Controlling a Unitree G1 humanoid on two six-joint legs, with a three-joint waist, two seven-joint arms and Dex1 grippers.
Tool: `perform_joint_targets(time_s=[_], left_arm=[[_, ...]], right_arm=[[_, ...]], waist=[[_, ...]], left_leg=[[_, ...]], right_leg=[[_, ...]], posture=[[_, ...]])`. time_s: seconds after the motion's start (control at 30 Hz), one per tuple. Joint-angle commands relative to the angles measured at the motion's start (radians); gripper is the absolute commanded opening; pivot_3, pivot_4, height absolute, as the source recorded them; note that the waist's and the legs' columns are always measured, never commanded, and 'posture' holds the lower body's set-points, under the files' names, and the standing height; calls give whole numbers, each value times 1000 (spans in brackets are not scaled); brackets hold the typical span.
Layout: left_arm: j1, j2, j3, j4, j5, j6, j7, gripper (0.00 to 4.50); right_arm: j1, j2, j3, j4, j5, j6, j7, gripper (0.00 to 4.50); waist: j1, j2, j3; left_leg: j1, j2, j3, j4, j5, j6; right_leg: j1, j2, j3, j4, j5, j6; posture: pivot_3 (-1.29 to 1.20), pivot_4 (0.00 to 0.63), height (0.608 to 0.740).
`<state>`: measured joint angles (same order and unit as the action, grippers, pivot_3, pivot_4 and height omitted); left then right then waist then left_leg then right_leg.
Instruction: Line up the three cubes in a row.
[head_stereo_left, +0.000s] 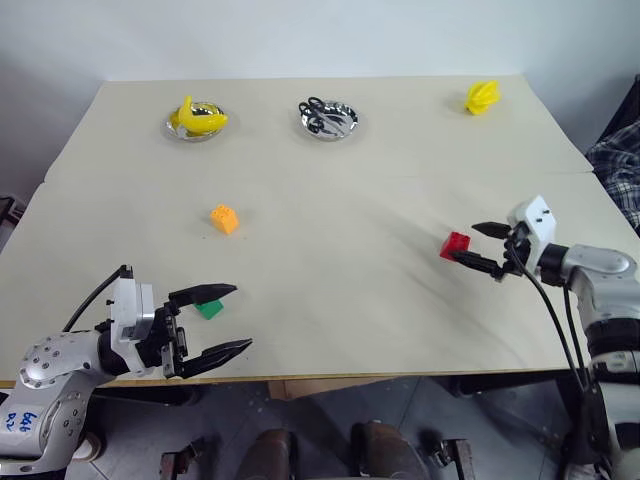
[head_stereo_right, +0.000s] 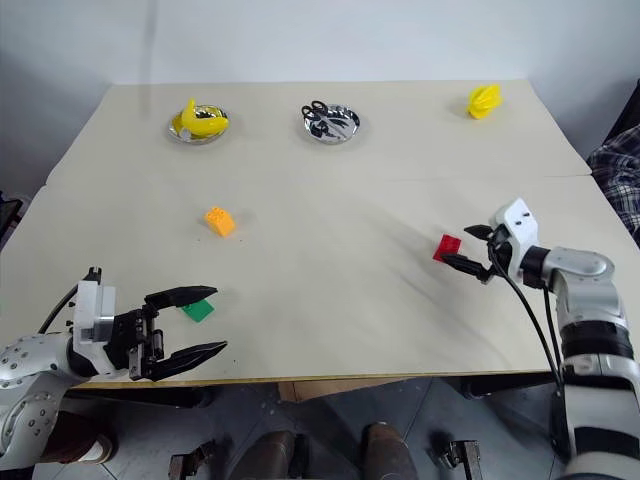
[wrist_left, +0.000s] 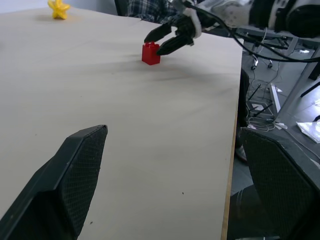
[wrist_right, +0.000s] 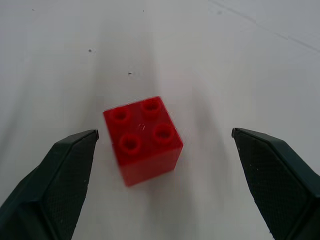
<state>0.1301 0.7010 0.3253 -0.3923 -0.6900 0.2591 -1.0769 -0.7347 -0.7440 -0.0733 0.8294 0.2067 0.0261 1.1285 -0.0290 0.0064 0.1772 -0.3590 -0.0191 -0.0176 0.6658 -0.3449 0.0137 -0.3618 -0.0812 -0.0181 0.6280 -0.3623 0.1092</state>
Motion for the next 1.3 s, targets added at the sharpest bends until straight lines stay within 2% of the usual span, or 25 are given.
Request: perform_joint_targets(time_s=[0.03,0.07,0.13,0.37,0.53,0.67,0.8,0.87,0.93,1.03,1.3], left_arm=[[0,1,12,-29,-12,-9,3,4487],[-1,1,13,-29,-12,-9,4,4500],[-2,3,17,-26,-10,-12,5,4500],[8,0,26,-23,-2,-27,6,4500],[31,-4,56,10,18,-64,2,4500],[47,15,122,116,24,-121,-52,4500],[49,41,145,192,38,-168,-121,4500],[44,50,150,226,44,-185,-140,4500],[36,53,144,253,63,-212,-155,4500],[26,50,123,255,75,-227,-161,4500],[29,42,111,202,56,-206,-133,4500]], right_arm=[[-54,11,17,87,-28,-60,57,4500],[-64,14,20,107,-35,-74,67,4198],[-83,19,18,137,-37,-89,82,3967],[-104,16,20,182,-53,-131,175,1567],[-122,56,30,68,-10,-90,284,1504],[-112,115,132,-132,-20,-28,400,1504],[-132,174,213,-219,-40,6,430,1504],[-147,188,236,-208,-51,-11,437,1504],[-169,201,271,-159,-90,-77,426,1504],[-192,207,299,-85,-128,-152,413,1504],[-181,110,287,25,-103,-216,486,1504]], waist=[[1,0,0],[2,0,0],[2,0,0],[0,0,0],[-1,0,0],[-8,1,1],[-4,1,1],[2,1,1],[4,1,1],[2,1,1],[2,1,1]], left_leg=[[0,0,0,0,0,0],[0,0,0,0,0,0],[0,0,0,1,0,0],[-1,0,0,1,0,0],[-1,0,0,1,0,0],[-1,1,0,1,1,-2],[-1,1,0,1,1,-2],[-4,1,0,2,1,-2],[-13,-1,-2,8,1,-2],[-13,-2,-2,10,0,-1],[-13,-2,-2,11,0,0]], right_leg=[[0,0,0,0,0,0],[0,0,0,0,0,0],[0,0,0,0,0,0],[0,0,0,0,0,0],[0,0,0,0,0,0],[-2,1,0,1,0,0],[-4,1,0,4,0,0],[-6,0,0,9,0,0],[-14,-1,-1,11,0,0],[-14,-2,-2,15,0,0],[-14,-3,-2,15,0,0]], posture=[[0,150,740],[0,150,740],[0,150,740],[0,150,740],[0,150,740],[0,150,740],[0,150,740],[0,150,740],[0,150,740],[0,150,740],[0,150,740]])
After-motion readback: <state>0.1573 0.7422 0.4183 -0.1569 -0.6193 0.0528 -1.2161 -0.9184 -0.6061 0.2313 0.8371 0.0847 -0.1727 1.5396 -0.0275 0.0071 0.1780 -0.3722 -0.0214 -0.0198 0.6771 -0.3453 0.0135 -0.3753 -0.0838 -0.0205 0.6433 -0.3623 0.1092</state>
